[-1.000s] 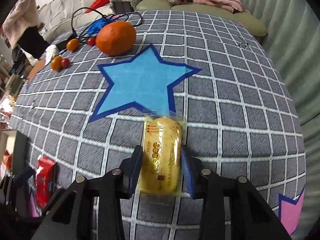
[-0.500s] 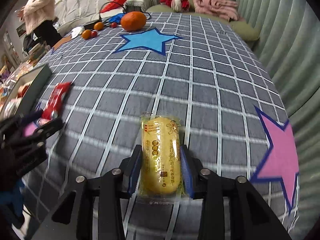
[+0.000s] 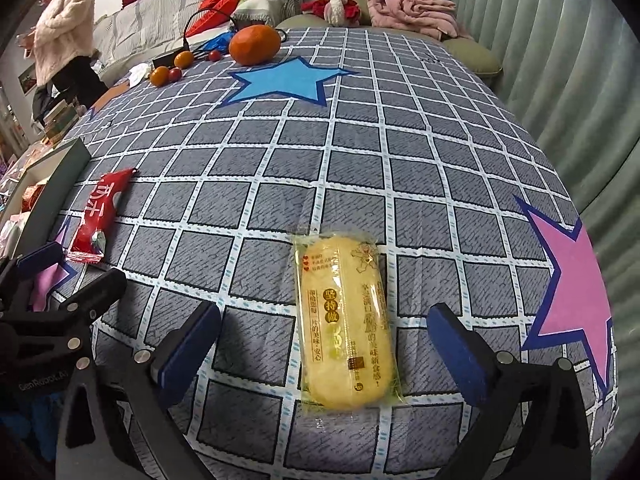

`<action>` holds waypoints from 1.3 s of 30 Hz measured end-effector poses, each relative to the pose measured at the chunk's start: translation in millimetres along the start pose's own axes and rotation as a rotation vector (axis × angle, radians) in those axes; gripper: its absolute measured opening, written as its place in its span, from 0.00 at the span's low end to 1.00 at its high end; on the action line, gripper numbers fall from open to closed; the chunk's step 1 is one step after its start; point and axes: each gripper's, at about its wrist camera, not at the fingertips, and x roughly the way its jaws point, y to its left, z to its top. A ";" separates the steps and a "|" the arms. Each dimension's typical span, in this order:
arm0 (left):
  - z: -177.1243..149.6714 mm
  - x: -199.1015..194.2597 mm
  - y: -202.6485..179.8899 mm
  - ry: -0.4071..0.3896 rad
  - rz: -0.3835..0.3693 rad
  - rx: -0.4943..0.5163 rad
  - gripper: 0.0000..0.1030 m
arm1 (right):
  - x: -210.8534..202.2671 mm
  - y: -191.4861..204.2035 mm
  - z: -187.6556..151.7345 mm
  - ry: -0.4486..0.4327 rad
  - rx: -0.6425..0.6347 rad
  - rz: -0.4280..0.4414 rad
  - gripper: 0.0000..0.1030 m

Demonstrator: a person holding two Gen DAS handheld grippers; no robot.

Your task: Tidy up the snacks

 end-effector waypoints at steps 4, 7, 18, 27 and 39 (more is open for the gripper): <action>-0.5 -0.7 -0.2 -0.006 0.000 0.000 1.00 | -0.4 0.2 -1.4 -0.014 -0.005 0.003 1.00; -0.4 -0.9 -0.3 -0.006 0.000 0.000 1.00 | -0.5 -0.4 -2.7 -0.021 -0.005 0.003 1.00; -0.4 -0.9 -0.3 -0.006 0.000 0.000 1.00 | -2.1 -0.6 -4.2 -0.028 -0.006 0.003 1.00; -0.4 -1.0 -0.4 -0.006 0.000 0.001 1.00 | -2.3 -0.4 -5.2 -0.029 -0.006 0.003 1.00; -0.9 -1.1 0.0 -0.006 0.000 0.001 1.00 | -2.7 -0.6 -6.6 -0.032 -0.005 0.003 1.00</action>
